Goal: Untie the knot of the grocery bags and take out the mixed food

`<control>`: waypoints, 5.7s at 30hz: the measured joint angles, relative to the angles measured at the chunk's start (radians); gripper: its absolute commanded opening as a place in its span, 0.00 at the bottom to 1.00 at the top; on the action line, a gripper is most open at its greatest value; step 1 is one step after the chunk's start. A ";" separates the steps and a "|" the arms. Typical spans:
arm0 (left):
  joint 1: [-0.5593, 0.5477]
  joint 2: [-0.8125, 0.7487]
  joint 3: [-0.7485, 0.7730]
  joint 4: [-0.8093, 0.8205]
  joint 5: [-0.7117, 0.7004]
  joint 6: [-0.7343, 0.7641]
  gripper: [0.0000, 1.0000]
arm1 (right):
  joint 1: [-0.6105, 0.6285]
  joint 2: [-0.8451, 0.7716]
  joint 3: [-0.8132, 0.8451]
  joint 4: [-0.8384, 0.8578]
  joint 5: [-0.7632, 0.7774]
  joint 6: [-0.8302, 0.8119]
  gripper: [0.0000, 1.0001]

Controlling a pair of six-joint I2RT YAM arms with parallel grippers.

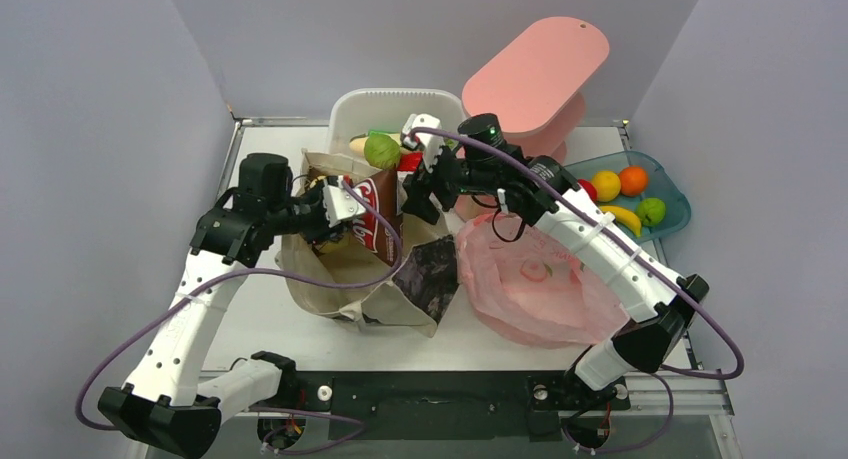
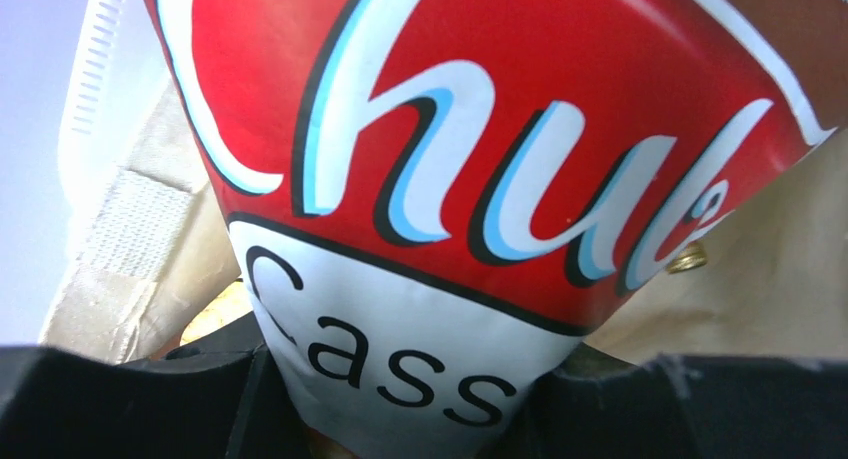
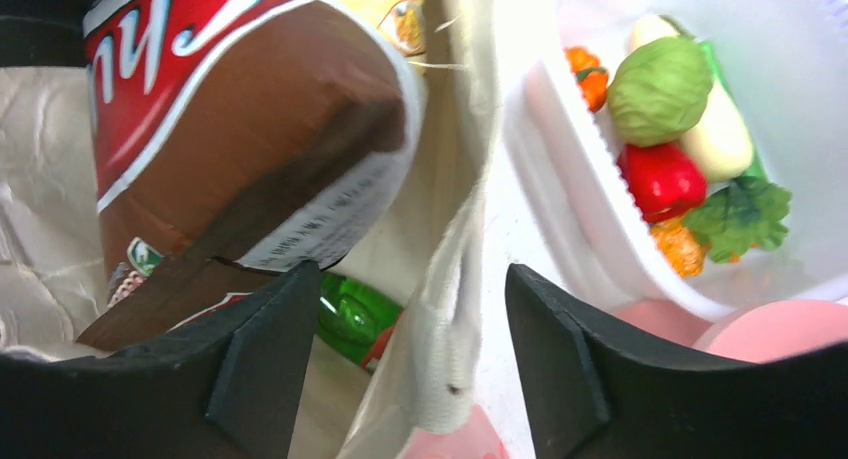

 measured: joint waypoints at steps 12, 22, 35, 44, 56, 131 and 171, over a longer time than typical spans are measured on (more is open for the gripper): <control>0.026 0.002 0.056 0.112 0.051 -0.277 0.00 | -0.102 -0.103 0.056 0.117 -0.104 0.240 0.85; -0.072 0.065 0.224 0.167 0.008 -0.352 0.00 | 0.012 -0.099 0.129 0.181 -0.097 0.370 0.88; -0.182 0.066 0.234 0.182 -0.169 -0.350 0.00 | 0.038 -0.077 0.133 0.171 0.150 0.438 0.90; -0.187 0.069 0.275 0.180 -0.180 -0.345 0.00 | 0.047 -0.077 0.133 0.202 0.129 0.460 0.65; -0.213 0.076 0.322 0.193 -0.206 -0.403 0.88 | -0.058 -0.077 0.134 0.235 -0.029 0.509 0.00; -0.201 0.135 0.376 0.342 -0.247 -0.556 0.97 | -1.215 -0.189 -0.574 0.895 -0.225 1.395 0.00; -0.189 0.153 0.333 0.161 -0.186 -0.390 0.97 | -1.202 0.163 -0.375 0.702 -0.264 1.205 0.70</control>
